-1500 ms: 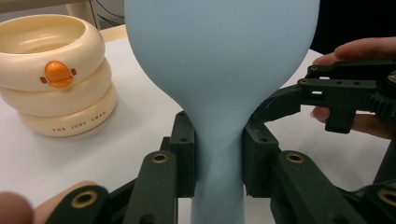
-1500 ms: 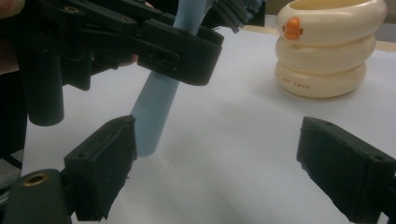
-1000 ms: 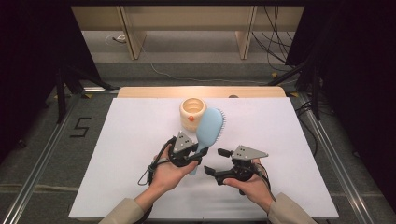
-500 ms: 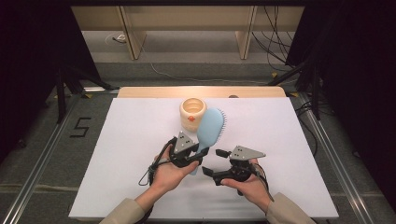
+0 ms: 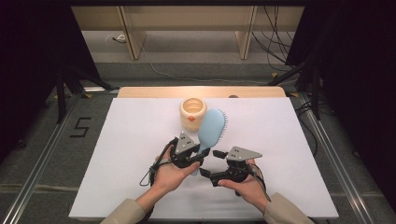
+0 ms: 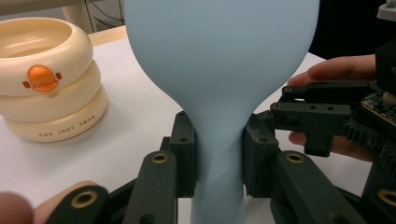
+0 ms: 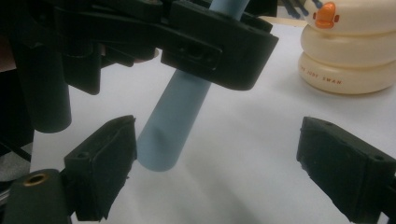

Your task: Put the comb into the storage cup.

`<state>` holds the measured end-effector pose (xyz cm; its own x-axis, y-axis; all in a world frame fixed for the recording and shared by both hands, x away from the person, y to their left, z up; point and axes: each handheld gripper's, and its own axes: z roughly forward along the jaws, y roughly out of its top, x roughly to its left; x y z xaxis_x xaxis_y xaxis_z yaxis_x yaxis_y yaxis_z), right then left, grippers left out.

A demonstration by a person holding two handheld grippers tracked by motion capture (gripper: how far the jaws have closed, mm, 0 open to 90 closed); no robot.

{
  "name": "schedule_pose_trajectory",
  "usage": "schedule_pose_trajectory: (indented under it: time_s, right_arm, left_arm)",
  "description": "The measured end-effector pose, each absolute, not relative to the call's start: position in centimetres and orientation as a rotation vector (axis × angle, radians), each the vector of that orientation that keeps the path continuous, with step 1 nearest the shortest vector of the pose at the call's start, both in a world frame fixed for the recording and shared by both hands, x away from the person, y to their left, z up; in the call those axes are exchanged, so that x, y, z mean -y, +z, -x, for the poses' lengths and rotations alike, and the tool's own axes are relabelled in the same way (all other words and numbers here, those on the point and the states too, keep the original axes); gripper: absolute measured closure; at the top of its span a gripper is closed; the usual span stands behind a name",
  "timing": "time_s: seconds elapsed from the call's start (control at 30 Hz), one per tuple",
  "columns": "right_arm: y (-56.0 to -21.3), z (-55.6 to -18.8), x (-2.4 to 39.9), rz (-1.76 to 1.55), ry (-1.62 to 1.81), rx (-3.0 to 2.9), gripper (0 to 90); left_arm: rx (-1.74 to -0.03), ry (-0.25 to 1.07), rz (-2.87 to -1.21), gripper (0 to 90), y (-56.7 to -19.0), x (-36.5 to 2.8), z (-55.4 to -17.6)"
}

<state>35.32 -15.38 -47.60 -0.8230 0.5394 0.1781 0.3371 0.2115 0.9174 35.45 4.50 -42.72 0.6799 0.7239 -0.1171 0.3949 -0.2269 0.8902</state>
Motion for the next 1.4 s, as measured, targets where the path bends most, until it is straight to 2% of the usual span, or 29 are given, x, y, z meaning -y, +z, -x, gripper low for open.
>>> schedule_pose_trajectory:
  time_s: [1.4]
  right_arm:
    - [-48.4, -35.5, 13.6, -0.839, 1.652, -2.349, 13.1]
  left_arm:
    - [-0.861, 0.374, -1.859, 69.5, -42.8, -3.5, -35.0]
